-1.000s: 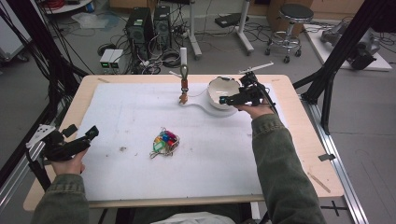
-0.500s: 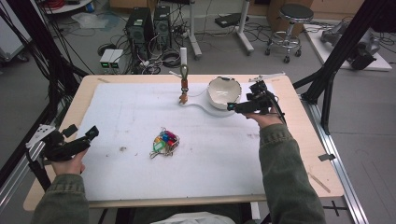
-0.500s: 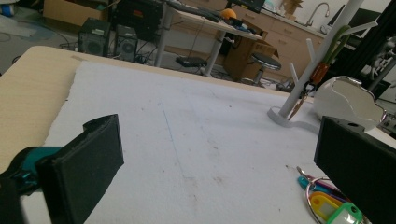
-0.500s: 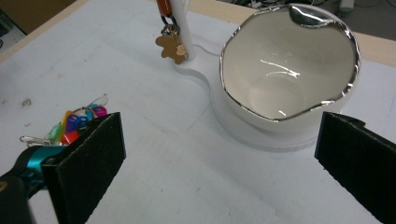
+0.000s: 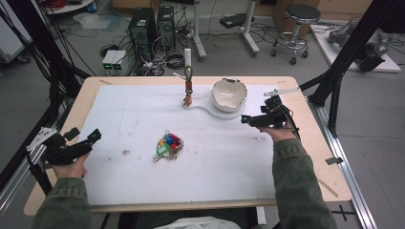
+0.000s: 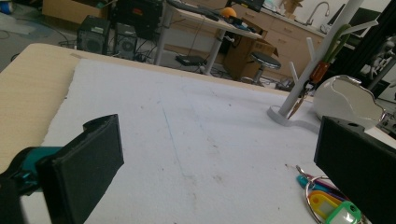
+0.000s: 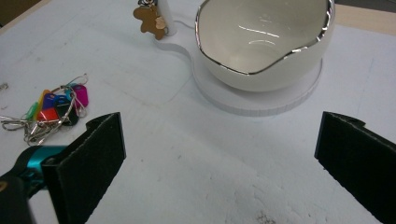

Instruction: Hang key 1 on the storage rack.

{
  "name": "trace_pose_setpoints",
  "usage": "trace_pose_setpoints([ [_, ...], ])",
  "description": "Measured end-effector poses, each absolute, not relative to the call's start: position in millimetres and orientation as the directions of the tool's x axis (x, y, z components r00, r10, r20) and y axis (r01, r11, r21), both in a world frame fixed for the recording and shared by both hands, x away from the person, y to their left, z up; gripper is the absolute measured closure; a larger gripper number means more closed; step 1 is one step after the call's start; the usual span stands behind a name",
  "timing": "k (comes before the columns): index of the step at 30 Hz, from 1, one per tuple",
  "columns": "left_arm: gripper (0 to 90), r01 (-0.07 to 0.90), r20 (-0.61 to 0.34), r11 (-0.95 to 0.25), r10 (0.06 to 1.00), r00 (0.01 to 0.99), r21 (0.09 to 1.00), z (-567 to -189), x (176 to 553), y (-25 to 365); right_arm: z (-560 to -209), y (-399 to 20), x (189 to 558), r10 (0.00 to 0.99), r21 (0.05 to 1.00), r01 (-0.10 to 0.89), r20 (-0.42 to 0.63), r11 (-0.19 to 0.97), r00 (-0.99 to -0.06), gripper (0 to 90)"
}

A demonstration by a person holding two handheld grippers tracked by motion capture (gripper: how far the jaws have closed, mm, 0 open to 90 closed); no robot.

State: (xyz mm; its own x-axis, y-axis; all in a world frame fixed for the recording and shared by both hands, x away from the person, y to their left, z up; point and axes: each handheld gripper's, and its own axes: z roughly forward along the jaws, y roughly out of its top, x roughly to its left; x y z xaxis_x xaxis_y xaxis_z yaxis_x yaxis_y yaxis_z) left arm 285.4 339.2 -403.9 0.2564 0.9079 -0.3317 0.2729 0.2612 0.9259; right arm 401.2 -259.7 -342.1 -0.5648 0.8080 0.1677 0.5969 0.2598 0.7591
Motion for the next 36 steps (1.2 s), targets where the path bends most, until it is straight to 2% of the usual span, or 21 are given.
trace_pose_setpoints([
  [7,1.7,0.273,-0.335,0.265,0.907,0.255,0.925,-404,285,340,-353,-272,395,0.818,0.767,0.608,0.207,0.206,-0.537,0.8],
  [22,1.7,0.278,-0.337,0.265,0.906,0.255,0.923,-404,285,339,-371,-285,377,0.835,0.802,0.561,0.156,0.204,-0.527,0.9],
  [36,1.7,0.276,-0.337,0.266,0.907,0.253,0.924,-404,285,339,-387,-300,362,0.847,0.825,0.539,0.157,0.170,-0.507,0.8],
])
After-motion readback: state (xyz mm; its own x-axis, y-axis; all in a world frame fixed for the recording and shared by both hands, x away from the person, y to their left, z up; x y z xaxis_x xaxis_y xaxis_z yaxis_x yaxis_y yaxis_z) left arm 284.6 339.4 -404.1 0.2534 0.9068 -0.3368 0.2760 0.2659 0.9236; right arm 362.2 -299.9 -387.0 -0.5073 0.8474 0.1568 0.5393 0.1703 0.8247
